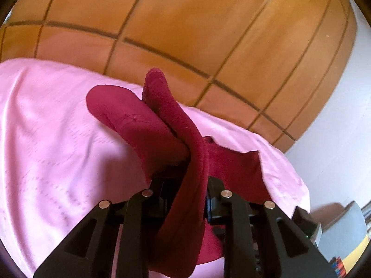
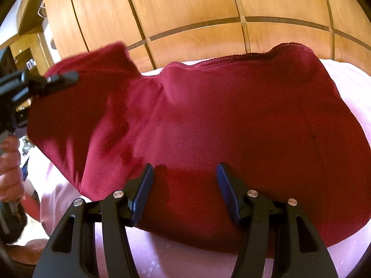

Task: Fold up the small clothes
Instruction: 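Lift the folded bundle's corner with the left gripper toward the right gripper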

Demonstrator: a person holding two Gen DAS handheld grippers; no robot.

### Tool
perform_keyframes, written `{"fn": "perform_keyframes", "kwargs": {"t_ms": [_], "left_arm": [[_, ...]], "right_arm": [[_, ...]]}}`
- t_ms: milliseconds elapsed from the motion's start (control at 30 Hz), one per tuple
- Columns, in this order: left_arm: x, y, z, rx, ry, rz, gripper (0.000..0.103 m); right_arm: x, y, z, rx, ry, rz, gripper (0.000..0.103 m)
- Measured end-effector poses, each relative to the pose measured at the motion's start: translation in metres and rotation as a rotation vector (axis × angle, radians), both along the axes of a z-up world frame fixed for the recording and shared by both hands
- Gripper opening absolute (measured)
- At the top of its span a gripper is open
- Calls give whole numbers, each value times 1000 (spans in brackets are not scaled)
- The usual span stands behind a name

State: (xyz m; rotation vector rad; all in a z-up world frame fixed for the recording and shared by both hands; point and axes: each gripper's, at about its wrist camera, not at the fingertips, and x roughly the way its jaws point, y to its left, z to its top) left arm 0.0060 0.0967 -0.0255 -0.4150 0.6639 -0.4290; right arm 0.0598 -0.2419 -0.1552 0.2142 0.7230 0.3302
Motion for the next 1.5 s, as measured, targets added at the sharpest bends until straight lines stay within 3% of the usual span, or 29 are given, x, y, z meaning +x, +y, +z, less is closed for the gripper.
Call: {"fn": "perform_keyframes", "kwargs": {"t_ms": [400,733,900,1167,1367,1500], "left_arm": [[6,-73,38,18,-89,-191,20],[13,-139,44,70,-100,-364,20],[15,-160,39,81,-89,-406,20],[10,-201,16,130,-48,-468,20],[2,-235,-4,224,-38,-525,20],[-4,-258,-17,317,-48,-561,25]], "right_arm": [[-1,-9,0,74,10,-5,56],[-3,-28,8,166,57,-4,64],[-18,-73,23,213,95,-112,79],[-49,-147,34,197,118,-404,81],[-47,-157,10,153,251,-525,84],[-46,-150,14,93,240,-532,94]]}}
